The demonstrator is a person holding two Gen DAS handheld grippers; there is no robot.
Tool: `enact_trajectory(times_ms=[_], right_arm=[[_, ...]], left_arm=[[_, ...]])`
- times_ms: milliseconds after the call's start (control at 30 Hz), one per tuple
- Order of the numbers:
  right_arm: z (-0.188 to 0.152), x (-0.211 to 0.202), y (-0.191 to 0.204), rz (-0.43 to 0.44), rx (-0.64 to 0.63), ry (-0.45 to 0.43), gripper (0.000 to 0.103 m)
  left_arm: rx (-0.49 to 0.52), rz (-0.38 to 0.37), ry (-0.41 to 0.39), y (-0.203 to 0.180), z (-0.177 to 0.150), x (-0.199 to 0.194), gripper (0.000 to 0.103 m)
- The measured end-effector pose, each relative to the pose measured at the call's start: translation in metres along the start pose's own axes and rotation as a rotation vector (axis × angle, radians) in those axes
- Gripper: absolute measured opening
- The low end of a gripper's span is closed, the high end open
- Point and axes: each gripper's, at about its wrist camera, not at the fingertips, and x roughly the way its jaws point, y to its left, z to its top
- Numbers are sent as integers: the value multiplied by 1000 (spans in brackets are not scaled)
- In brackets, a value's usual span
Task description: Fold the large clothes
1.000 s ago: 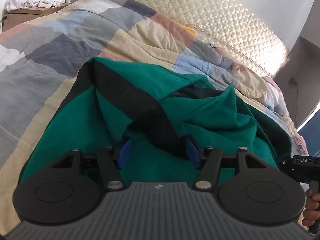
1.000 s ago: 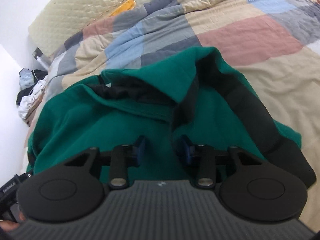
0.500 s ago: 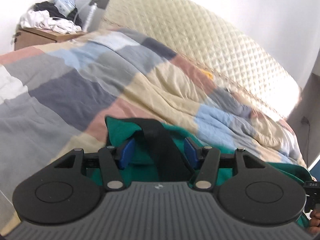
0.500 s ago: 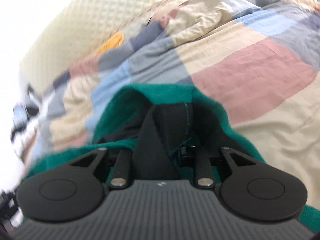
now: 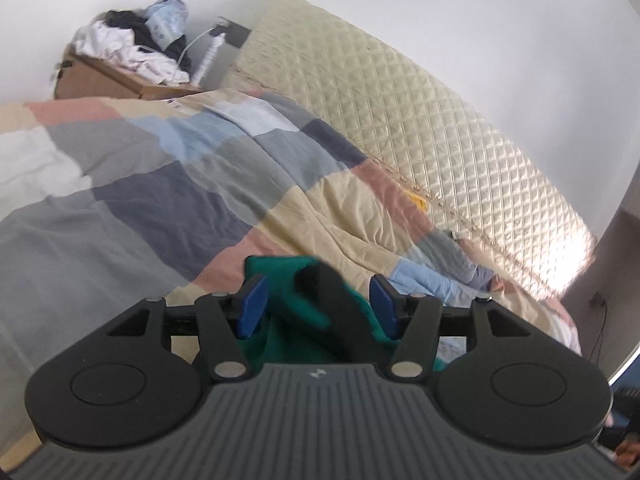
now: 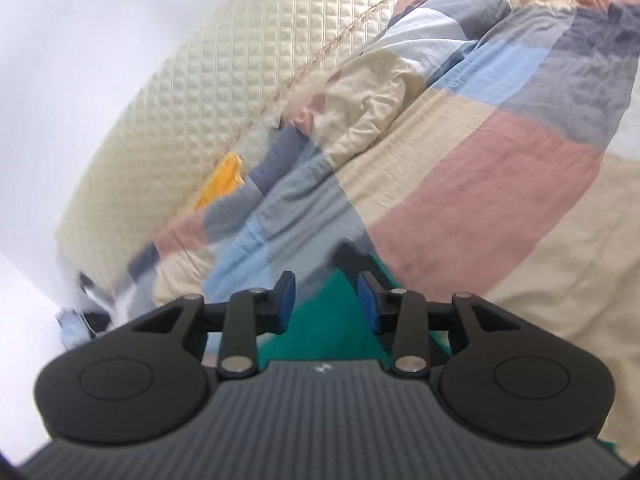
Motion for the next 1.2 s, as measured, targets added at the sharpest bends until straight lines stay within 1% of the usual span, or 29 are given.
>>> enact_trajectory(times_ms=[67, 100, 133, 167, 233, 300, 333, 367, 467, 533, 567, 600, 633, 667, 700, 733, 767, 833, 867, 933, 1033, 1100, 1200], right_arm=[[-5, 3, 2, -58, -53, 55, 43], [-8, 6, 4, -93, -82, 91, 50], [-11, 8, 4, -121, -100, 115, 53], [-13, 9, 2, -129, -103, 127, 54], [-15, 11, -3, -140, -95, 152, 59], [-19, 13, -7, -158, -99, 175, 59], [-20, 16, -7, -161, -108, 189, 60], [-22, 18, -8, -166, -120, 200, 60], [-30, 30, -8, -198, -172, 242, 60], [-34, 34, -10, -211, -185, 252, 60], [-35, 35, -12, -214, -179, 256, 60], [-36, 36, -13, -212, -175, 259, 60], [-36, 37, -13, -208, -176, 266, 60], [-37, 39, -14, -188, -173, 284, 60], [-37, 41, -15, -152, -164, 310, 59], [-38, 43, -14, -121, -168, 335, 54], [-39, 43, -12, -114, -191, 339, 50], [-42, 41, -3, -105, -251, 344, 34], [-44, 39, 2, -106, -280, 345, 31], [-45, 36, 8, -119, -328, 323, 17], [-42, 29, 14, -134, -358, 260, 10], [-34, 18, 14, -134, -347, 199, 9], [-22, 6, 10, -128, -307, 118, 9]], left_arm=[[-12, 26, 26, 1, -1, -10, 63], [-2, 51, 48, 1, -3, -13, 63], [21, 86, 81, 1, -4, -14, 63], [44, 122, 115, 0, -6, -13, 63], [86, 190, 199, 2, -11, -6, 63], [105, 242, 226, 6, -17, -1, 63], [97, 261, 232, 11, -21, 2, 63], [80, 271, 240, 14, -23, 5, 63], [21, 266, 269, 26, -30, 16, 63], [12, 265, 276, 28, -33, 18, 61], [20, 262, 273, 27, -33, 19, 53], [32, 260, 271, 24, -33, 20, 49], [46, 264, 268, 21, -33, 20, 39], [57, 261, 265, 19, -34, 20, 25], [65, 252, 266, 17, -33, 21, 18], [71, 247, 260, 14, -32, 22, 13], [77, 245, 249, 12, -31, 22, 9], [87, 247, 226, 10, -28, 20, 8], [90, 253, 217, 9, -27, 18, 7], [106, 265, 205, 5, -26, 15, 7], [104, 284, 157, 4, -22, 6, 7], [90, 287, 127, 4, -18, 0, 7], [88, 284, 117, 4, -14, -2, 7]])
